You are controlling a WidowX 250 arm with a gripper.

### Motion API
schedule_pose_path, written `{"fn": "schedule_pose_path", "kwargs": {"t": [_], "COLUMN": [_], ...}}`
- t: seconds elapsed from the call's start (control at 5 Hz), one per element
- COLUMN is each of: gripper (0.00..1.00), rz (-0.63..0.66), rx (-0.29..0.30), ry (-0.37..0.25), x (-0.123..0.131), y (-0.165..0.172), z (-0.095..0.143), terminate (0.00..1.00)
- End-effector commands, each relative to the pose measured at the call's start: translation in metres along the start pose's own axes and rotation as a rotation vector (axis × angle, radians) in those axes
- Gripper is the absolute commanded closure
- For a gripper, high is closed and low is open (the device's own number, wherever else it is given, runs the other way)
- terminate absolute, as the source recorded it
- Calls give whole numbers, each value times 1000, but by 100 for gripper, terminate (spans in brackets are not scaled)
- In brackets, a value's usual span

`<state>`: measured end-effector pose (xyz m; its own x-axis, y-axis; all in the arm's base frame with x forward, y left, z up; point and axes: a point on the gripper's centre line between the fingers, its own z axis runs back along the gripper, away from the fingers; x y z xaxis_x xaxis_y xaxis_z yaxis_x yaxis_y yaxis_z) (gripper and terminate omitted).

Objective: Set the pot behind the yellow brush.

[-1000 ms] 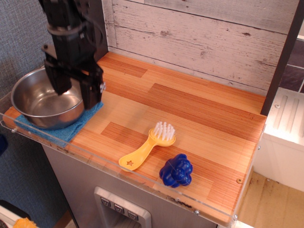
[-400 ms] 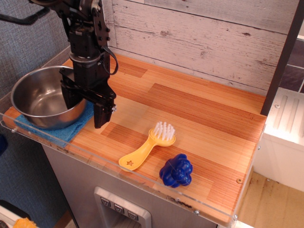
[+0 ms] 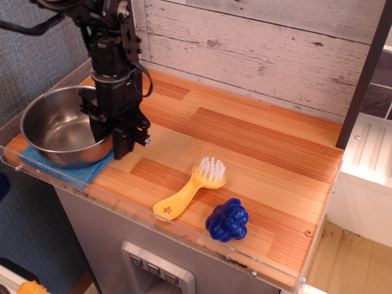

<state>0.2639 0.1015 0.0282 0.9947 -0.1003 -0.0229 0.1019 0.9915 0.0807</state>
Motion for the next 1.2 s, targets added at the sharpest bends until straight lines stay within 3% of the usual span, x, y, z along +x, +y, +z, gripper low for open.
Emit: {"fn": "schedule_pose_path", "kwargs": {"t": [0.0,0.2,0.4,0.6,0.8,1.0], "gripper": [100,100,100,100,100,100], "rz": [3,19,-44,-175,-355,-545], "rx": [23,38,68,54,9,3], "ry": [-35,-63,-135,-185,-194,-169], "x": [-4,-7,15,51,78,93], "y": [8,8,-14,-60,-112,-166], "z": [13,41,90,115,108,86], "terminate": [0,0,0,0,0,0]}}
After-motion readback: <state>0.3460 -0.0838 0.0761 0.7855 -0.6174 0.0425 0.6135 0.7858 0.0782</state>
